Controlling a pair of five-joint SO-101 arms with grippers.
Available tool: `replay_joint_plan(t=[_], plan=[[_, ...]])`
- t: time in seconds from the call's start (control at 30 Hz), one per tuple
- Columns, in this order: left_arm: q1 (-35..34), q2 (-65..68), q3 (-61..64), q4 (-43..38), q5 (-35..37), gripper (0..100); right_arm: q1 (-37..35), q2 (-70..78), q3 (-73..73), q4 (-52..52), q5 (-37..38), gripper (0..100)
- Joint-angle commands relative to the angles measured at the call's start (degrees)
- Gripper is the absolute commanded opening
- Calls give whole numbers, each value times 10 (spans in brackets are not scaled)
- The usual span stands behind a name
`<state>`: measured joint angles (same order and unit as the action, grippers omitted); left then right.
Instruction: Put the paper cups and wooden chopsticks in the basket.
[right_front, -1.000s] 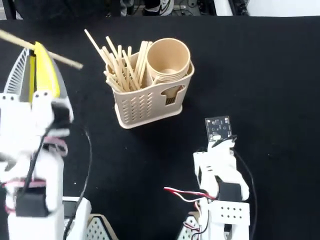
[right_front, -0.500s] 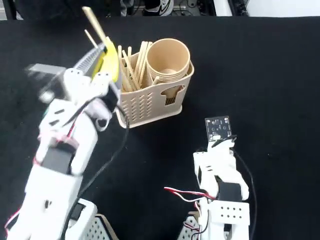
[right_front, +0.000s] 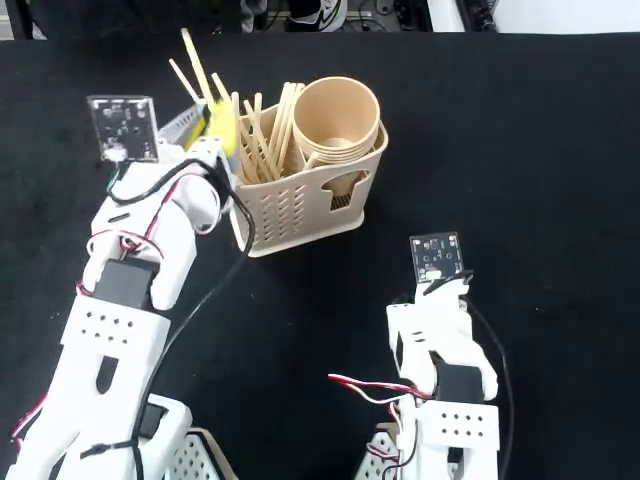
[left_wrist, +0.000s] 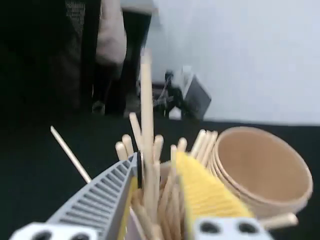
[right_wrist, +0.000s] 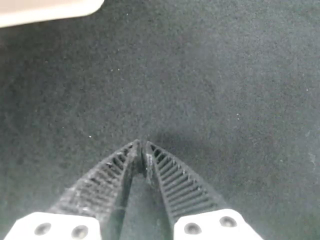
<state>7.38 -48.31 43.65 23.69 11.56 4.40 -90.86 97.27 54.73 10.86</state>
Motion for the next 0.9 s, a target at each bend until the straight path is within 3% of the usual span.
replay_joint_plan(t=[0.0,0.1,0.2,0.37,0.57,0.87], plan=[[10,0,-131,161,6,262,-6,-6,-1,2,3,12],[0,3,-240,258,8,246,-5,-6,-1,2,3,12],[-57,11,-337,338,64,245,-5,-6,-1,2,3,12],[-179,93,-403,360,153,245,-5,-6,-1,2,3,12],[-183,339,-495,359,193,245,-5,-6,-1,2,3,12],[-151,753,-865,467,195,245,-5,-6,-1,2,3,12]])
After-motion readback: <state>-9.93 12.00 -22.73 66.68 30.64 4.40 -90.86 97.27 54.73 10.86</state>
